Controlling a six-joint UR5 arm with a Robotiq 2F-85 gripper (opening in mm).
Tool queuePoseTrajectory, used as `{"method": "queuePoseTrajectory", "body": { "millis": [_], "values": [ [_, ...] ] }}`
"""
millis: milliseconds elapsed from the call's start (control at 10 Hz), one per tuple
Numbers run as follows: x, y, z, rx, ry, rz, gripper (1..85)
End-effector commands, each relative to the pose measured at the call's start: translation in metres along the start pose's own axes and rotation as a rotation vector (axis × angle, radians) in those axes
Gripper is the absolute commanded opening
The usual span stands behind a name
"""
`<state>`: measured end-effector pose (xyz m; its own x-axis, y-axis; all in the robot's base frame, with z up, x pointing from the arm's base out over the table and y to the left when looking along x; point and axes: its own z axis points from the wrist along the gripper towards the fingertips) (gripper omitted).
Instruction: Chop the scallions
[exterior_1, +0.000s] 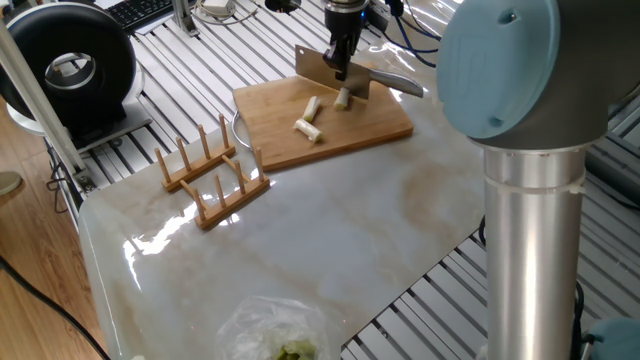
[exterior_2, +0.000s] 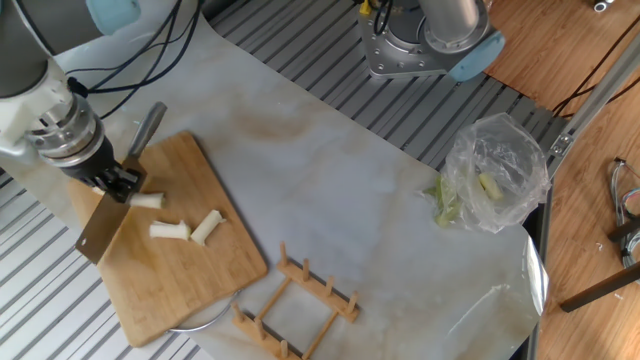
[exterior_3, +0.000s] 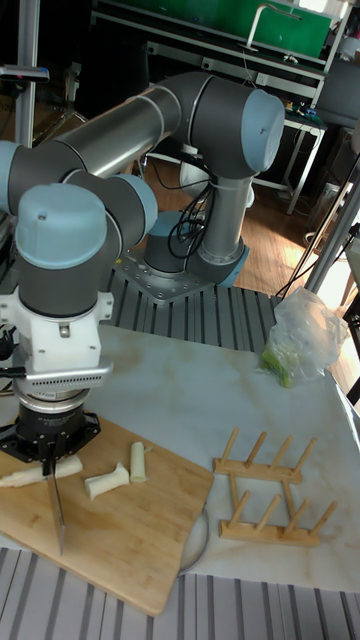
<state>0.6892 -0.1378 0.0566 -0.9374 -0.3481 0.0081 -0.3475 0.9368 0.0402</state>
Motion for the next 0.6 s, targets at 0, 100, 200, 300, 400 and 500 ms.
{"method": "queuePoseTrajectory", "body": {
  "millis": [0, 100, 200, 300, 400, 500],
  "values": [
    [-0.015, 0.008, 0.0, -0.025, -0.058, 0.009, 1.3],
    [-0.016, 0.007, 0.004, -0.02, -0.059, 0.009, 1.3],
    [-0.015, 0.005, 0.009, -0.014, -0.056, 0.003, 1.3],
    [-0.013, 0.004, 0.013, -0.007, -0.05, -0.003, 1.3],
    [-0.016, 0.005, 0.015, -0.006, -0.061, -0.003, 1.3],
    [-0.018, 0.003, 0.013, 0.0, -0.062, -0.011, 1.3]
  ]
}}
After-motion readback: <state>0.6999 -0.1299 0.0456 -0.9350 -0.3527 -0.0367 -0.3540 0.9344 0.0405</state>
